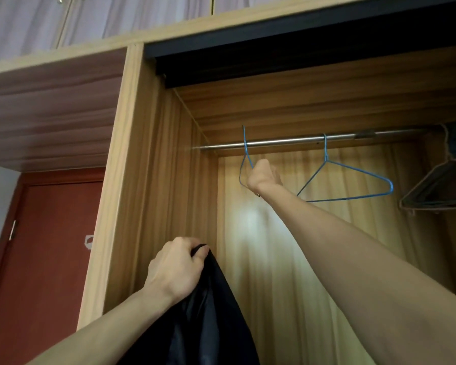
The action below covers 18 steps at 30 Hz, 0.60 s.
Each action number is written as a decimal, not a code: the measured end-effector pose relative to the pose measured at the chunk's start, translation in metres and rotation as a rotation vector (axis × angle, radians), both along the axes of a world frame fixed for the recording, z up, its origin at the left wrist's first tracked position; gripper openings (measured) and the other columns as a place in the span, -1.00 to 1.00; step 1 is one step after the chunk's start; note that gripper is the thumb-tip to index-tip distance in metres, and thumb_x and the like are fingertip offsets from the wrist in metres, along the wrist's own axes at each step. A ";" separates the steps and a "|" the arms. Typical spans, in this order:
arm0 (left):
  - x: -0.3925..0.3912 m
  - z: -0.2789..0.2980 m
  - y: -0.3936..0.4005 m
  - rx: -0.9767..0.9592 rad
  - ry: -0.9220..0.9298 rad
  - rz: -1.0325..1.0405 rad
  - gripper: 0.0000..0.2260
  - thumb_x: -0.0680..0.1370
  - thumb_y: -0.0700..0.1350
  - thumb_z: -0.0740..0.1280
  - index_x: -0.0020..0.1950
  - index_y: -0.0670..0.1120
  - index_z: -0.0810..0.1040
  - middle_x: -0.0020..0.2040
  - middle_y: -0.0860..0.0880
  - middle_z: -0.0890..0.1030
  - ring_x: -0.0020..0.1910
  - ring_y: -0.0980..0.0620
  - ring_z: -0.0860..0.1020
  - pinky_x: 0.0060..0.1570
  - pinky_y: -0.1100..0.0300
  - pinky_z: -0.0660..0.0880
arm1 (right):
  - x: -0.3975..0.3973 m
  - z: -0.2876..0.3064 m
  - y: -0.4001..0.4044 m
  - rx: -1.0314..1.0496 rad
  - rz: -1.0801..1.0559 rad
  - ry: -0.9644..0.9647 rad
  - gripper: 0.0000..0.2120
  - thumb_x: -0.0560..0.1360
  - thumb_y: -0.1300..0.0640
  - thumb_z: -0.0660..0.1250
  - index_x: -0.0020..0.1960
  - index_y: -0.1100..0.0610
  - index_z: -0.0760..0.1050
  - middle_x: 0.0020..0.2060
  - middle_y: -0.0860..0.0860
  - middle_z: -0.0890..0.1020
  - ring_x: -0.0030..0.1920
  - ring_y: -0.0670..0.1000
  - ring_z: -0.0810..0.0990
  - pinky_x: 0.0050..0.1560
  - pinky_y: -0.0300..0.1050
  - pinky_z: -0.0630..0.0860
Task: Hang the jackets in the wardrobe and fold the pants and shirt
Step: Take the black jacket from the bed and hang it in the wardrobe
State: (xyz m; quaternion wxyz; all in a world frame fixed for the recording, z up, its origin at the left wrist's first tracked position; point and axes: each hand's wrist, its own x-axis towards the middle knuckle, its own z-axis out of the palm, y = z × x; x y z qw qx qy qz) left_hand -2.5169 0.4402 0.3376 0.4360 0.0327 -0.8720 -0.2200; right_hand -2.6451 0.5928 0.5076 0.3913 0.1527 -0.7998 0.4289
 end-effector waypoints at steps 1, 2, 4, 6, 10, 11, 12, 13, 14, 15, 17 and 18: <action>0.001 -0.001 0.001 0.017 0.002 -0.004 -0.71 0.71 0.08 0.24 -0.17 0.09 0.58 -0.24 0.06 0.66 -0.19 0.10 0.62 -0.16 0.07 0.53 | 0.002 -0.004 0.001 -0.023 0.012 0.018 -0.76 0.63 0.26 0.23 0.25 0.19 0.58 0.14 0.14 0.63 0.15 0.24 0.60 -0.02 -0.05 0.45; 0.002 -0.001 0.002 0.041 0.006 -0.016 -0.70 0.70 0.08 0.24 -0.19 0.07 0.58 -0.25 0.05 0.66 -0.20 0.09 0.62 -0.17 0.07 0.54 | 0.005 -0.008 0.003 -0.058 0.037 0.032 -0.75 0.65 0.24 0.21 0.24 0.19 0.60 0.18 0.15 0.65 0.17 0.25 0.60 0.00 -0.07 0.44; 0.005 -0.004 0.005 0.100 0.013 -0.049 -0.67 0.70 0.08 0.25 -0.20 0.00 0.59 -0.26 0.03 0.66 -0.20 0.05 0.63 -0.09 0.02 0.58 | 0.010 -0.022 0.004 -0.158 0.109 0.065 -0.72 0.67 0.19 0.17 0.17 0.20 0.65 0.16 0.14 0.68 0.16 0.24 0.62 0.03 -0.09 0.47; 0.009 -0.006 0.007 0.141 0.008 -0.088 -0.66 0.70 0.08 0.26 -0.18 -0.05 0.60 -0.23 0.01 0.68 -0.16 0.00 0.65 0.02 -0.05 0.60 | 0.015 -0.048 0.006 -0.277 0.149 0.097 -0.74 0.66 0.08 0.20 0.05 0.15 0.64 0.00 0.07 0.69 0.07 0.21 0.65 -0.05 -0.07 0.50; 0.022 -0.012 0.015 0.141 -0.005 -0.133 -0.68 0.70 0.06 0.26 -0.17 -0.06 0.59 -0.17 0.00 0.67 -0.05 -0.08 0.63 0.12 -0.08 0.57 | 0.020 -0.104 0.014 -0.336 0.253 -0.105 -0.68 0.46 -0.24 0.38 0.03 -0.02 0.50 -0.15 -0.03 0.62 -0.15 0.09 0.60 -0.12 -0.06 0.49; 0.024 -0.014 0.017 0.141 -0.009 -0.138 -0.68 0.69 0.06 0.26 -0.19 -0.07 0.56 -0.18 -0.01 0.66 -0.05 -0.11 0.62 0.12 -0.08 0.57 | 0.020 -0.113 0.014 -0.309 0.287 -0.164 -0.68 0.47 -0.21 0.41 0.03 0.00 0.50 -0.14 0.01 0.63 -0.18 0.11 0.58 -0.10 -0.04 0.51; 0.027 -0.016 0.019 0.139 -0.012 -0.139 -0.67 0.69 0.06 0.27 -0.20 -0.08 0.54 -0.20 -0.02 0.64 -0.05 -0.14 0.61 0.11 -0.09 0.56 | 0.021 -0.121 0.015 -0.288 0.295 -0.193 -0.73 0.50 -0.16 0.41 0.00 0.03 0.52 -0.15 0.06 0.63 -0.20 0.13 0.56 -0.09 -0.01 0.53; 0.031 -0.018 0.020 0.137 -0.014 -0.143 -0.67 0.68 0.05 0.27 -0.21 -0.09 0.52 -0.22 -0.03 0.63 -0.06 -0.16 0.60 0.11 -0.09 0.56 | 0.024 -0.129 0.015 -0.277 0.278 -0.197 -0.75 0.52 -0.10 0.41 -0.04 0.09 0.54 -0.16 0.10 0.62 -0.20 0.16 0.55 -0.07 0.01 0.56; 0.034 -0.021 0.020 0.136 -0.017 -0.150 -0.66 0.68 0.05 0.28 -0.22 -0.10 0.51 -0.23 -0.03 0.62 -0.07 -0.17 0.59 0.11 -0.09 0.56 | 0.028 -0.137 0.015 -0.282 0.249 -0.180 -0.72 0.54 -0.07 0.40 -0.09 0.16 0.54 -0.19 0.14 0.61 -0.18 0.18 0.55 -0.04 0.04 0.58; 0.038 -0.023 0.019 0.137 -0.016 -0.165 -0.66 0.68 0.05 0.28 -0.22 -0.10 0.51 -0.23 -0.04 0.62 -0.06 -0.18 0.59 0.11 -0.08 0.56 | 0.034 -0.146 0.015 -0.301 0.218 -0.150 -0.66 0.53 -0.08 0.39 -0.13 0.21 0.52 -0.23 0.14 0.60 -0.18 0.19 0.56 -0.03 0.04 0.59; 0.047 -0.030 0.016 0.151 -0.001 -0.205 -0.68 0.68 0.05 0.29 -0.19 -0.10 0.55 -0.15 -0.02 0.67 0.00 -0.15 0.62 0.17 -0.06 0.55 | 0.051 -0.164 0.019 -0.335 0.177 -0.101 -0.58 0.49 -0.21 0.39 -0.21 0.15 0.44 -0.34 0.03 0.53 -0.25 0.12 0.54 -0.17 0.00 0.50; 0.053 -0.034 0.014 0.162 0.009 -0.229 -0.68 0.69 0.04 0.29 -0.16 -0.13 0.56 -0.09 -0.01 0.68 0.01 -0.11 0.61 0.20 -0.05 0.55 | 0.061 -0.171 0.022 -0.324 0.162 -0.090 -0.56 0.47 -0.26 0.38 -0.23 0.11 0.41 -0.36 -0.02 0.53 -0.28 0.09 0.54 -0.24 -0.03 0.44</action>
